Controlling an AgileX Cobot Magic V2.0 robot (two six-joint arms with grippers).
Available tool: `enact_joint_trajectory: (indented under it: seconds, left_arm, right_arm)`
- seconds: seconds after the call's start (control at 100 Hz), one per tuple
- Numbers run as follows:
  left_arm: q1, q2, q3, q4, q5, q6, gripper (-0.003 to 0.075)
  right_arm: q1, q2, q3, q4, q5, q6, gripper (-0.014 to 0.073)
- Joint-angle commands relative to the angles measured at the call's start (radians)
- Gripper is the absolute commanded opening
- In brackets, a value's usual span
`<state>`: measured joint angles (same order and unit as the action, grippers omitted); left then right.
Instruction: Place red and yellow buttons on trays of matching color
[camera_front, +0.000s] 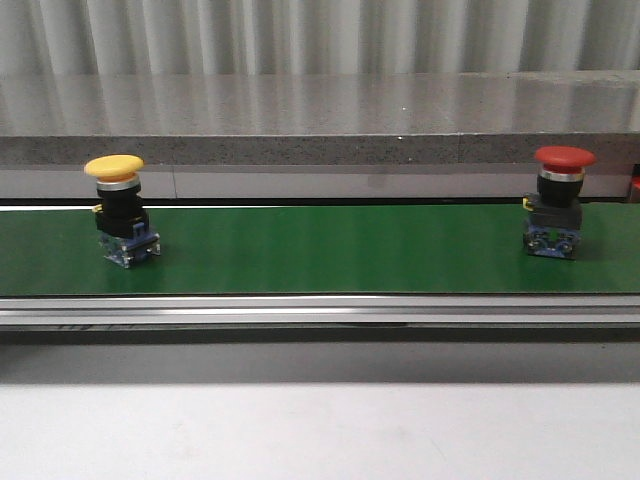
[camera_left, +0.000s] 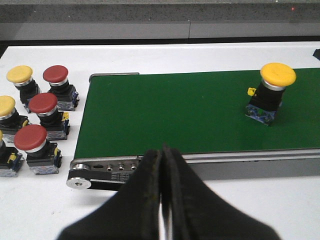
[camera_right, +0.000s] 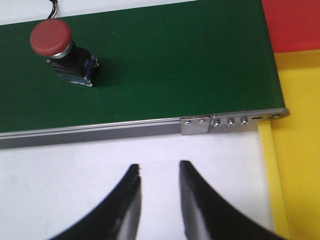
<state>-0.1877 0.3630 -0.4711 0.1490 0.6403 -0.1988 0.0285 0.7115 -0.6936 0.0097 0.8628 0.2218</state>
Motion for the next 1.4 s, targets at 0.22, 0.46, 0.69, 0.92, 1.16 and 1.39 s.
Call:
enact_joint_trajectory:
  seconds: [0.22, 0.46, 0.69, 0.92, 1.16, 1.39]
  left_arm:
    - [-0.008, 0.008, -0.026, 0.010, -0.076, 0.000, -0.0020]
    - [-0.008, 0.008, -0.026, 0.012, -0.076, 0.000, -0.0020]
    - [-0.008, 0.008, -0.026, 0.012, -0.076, 0.000, -0.0020]
    - [-0.008, 0.008, -0.026, 0.012, -0.076, 0.000, -0.0020]
    - [-0.008, 0.008, -0.026, 0.012, -0.076, 0.000, -0.0020]
    - [-0.008, 0.008, -0.026, 0.012, -0.076, 0.000, -0.0020]
  right_arm:
    - [0.002, 0.015, -0.037, 0.001, -0.057, -0.003, 0.0624]
    - [0.002, 0.202, -0.102, 0.118, -0.040, -0.173, 0.0624]
    - [0.002, 0.396, -0.182, 0.126, -0.091, -0.206, 0.0624]
    - [0.002, 0.546, -0.247, 0.118, -0.185, -0.222, 0.0624]
    - [-0.002, 0.684, -0.314, 0.024, -0.264, -0.222, 0.0587]
    - [-0.035, 0.757, -0.365, 0.018, -0.258, -0.222, 0.0305]
